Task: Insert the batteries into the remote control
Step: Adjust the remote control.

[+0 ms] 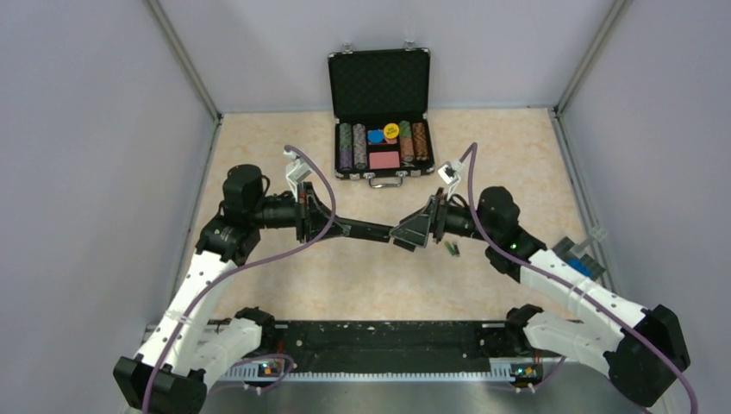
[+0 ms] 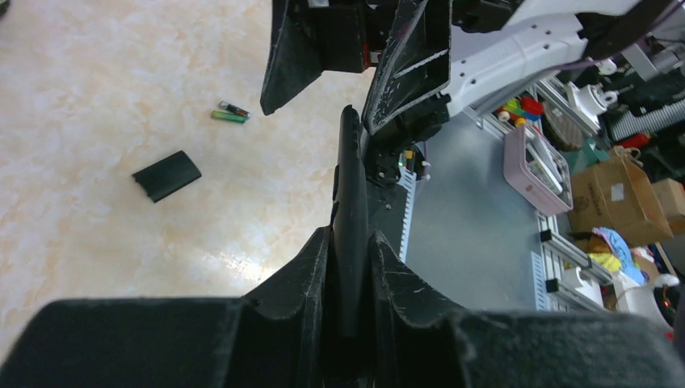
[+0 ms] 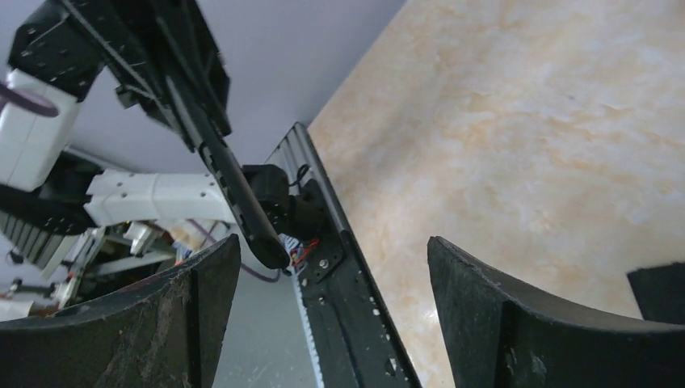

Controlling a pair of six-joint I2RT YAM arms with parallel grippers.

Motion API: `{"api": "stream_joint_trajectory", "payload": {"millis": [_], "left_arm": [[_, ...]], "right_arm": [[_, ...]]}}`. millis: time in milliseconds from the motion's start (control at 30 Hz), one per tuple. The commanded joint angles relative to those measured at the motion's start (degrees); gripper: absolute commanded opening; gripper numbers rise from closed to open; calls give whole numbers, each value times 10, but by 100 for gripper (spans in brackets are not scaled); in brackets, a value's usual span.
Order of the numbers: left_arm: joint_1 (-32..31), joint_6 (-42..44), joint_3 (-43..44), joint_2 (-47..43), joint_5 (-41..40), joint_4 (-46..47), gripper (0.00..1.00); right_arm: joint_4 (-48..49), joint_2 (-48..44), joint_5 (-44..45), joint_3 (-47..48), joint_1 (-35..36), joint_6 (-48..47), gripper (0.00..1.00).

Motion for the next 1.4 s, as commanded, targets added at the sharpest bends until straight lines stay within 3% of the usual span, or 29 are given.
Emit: {"api": "stream_joint_trajectory", "payload": {"millis": [0, 200, 367, 567, 700, 767, 900, 1000, 1133, 1367], "left_arm": [[-2, -13, 15, -6, 77, 57, 0], [-2, -66, 11, 0, 77, 87, 0], [-2, -101, 4, 15, 99, 99, 0], [-2, -108, -1, 16, 109, 96, 0], [-2, -151, -1, 12, 61, 114, 35], [-2, -208, -6, 11, 9, 149, 48], [-2, -366, -49, 17, -72, 307, 55], [-5, -455, -89, 26, -116, 403, 55], [-8, -471, -112, 7, -189, 405, 51], [-11, -512, -147, -9, -249, 431, 23]], "right_arm": [[91, 9, -87, 35, 23, -3, 84], [82, 43, -100, 68, 52, -28, 79], [83, 72, -119, 80, 59, -16, 55], [134, 83, -121, 72, 64, 21, 33], [174, 93, -102, 61, 64, 71, 20], [206, 96, -76, 47, 64, 108, 15], [298, 125, -35, 21, 64, 189, 12], [363, 151, -7, 11, 64, 238, 11], [382, 165, 41, 2, 64, 265, 10], [388, 167, 90, -14, 64, 282, 10]]}}
